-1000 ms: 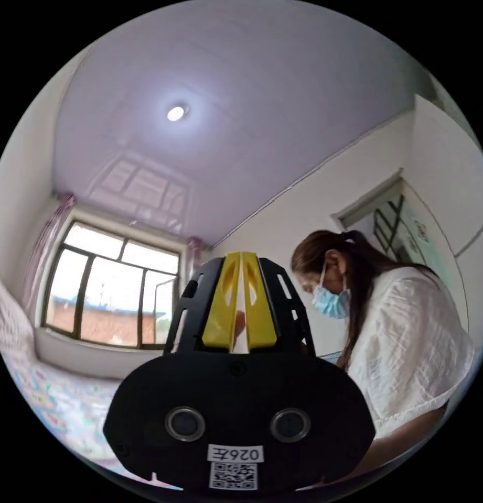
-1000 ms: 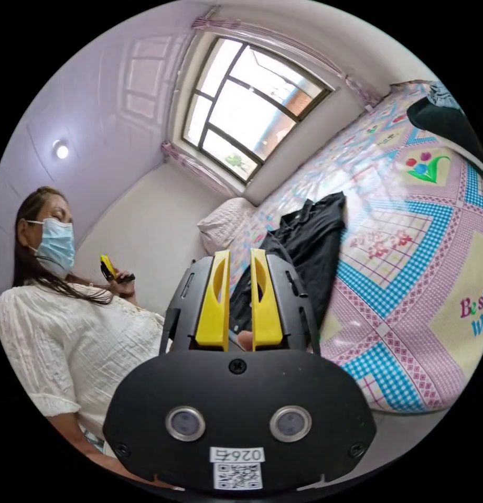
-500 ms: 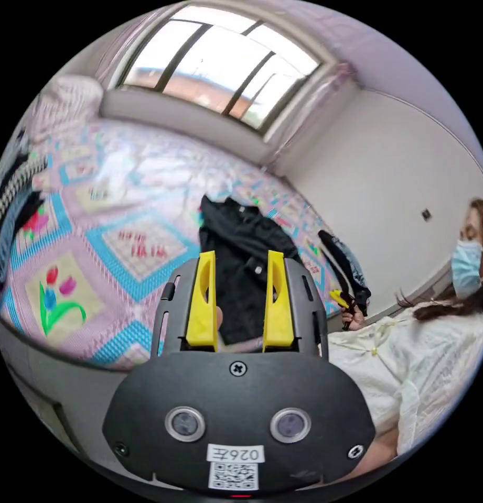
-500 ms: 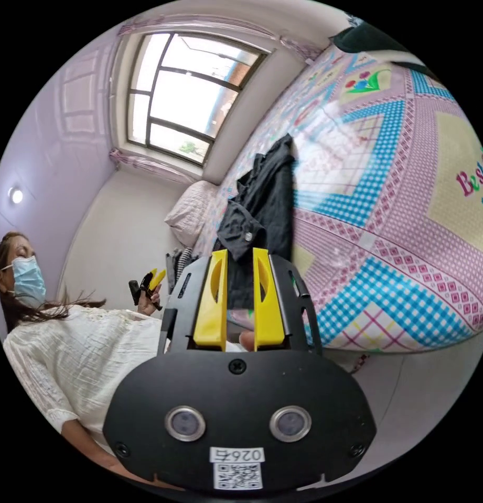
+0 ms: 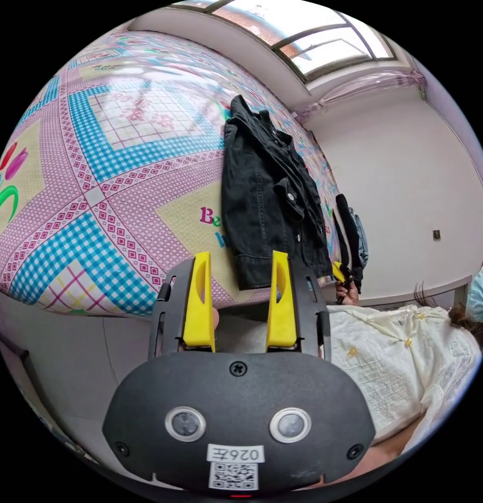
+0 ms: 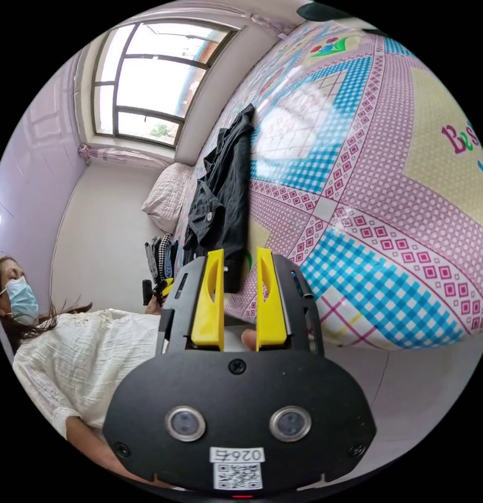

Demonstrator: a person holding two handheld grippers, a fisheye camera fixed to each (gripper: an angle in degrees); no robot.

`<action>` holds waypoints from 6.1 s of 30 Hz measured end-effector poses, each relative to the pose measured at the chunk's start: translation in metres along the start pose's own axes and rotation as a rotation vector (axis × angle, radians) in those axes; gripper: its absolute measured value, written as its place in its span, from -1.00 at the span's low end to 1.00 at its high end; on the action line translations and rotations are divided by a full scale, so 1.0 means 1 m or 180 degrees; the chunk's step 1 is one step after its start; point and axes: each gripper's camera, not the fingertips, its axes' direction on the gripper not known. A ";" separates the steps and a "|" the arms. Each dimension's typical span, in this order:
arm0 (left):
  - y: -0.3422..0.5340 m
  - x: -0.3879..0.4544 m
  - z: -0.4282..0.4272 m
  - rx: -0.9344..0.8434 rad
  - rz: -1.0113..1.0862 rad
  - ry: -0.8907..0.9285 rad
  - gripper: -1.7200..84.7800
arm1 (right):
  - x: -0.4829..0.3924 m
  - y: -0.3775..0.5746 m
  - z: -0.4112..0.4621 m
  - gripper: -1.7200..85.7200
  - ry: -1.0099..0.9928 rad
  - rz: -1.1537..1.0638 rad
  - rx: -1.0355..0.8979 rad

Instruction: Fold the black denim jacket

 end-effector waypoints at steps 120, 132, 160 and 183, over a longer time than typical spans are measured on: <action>-0.324 -0.058 -0.052 -0.0131 0.0541 0.1056 -0.98 | -0.084 -0.252 0.214 -0.98 0.0650 -0.0938 -0.0098; -0.262 -0.132 0.010 -0.0023 -0.0113 0.1168 -0.98 | -0.063 -0.159 0.244 -0.98 0.0065 -0.0730 -0.0049; -0.238 -0.146 -0.023 0.0429 0.0181 -0.0615 -0.55 | -0.065 -0.099 0.113 -0.86 0.0517 -0.0465 0.0740; -0.351 -0.145 0.090 -0.0872 0.0593 -0.0125 -0.67 | 0.027 -0.233 0.087 -0.75 0.0077 -0.0310 0.0341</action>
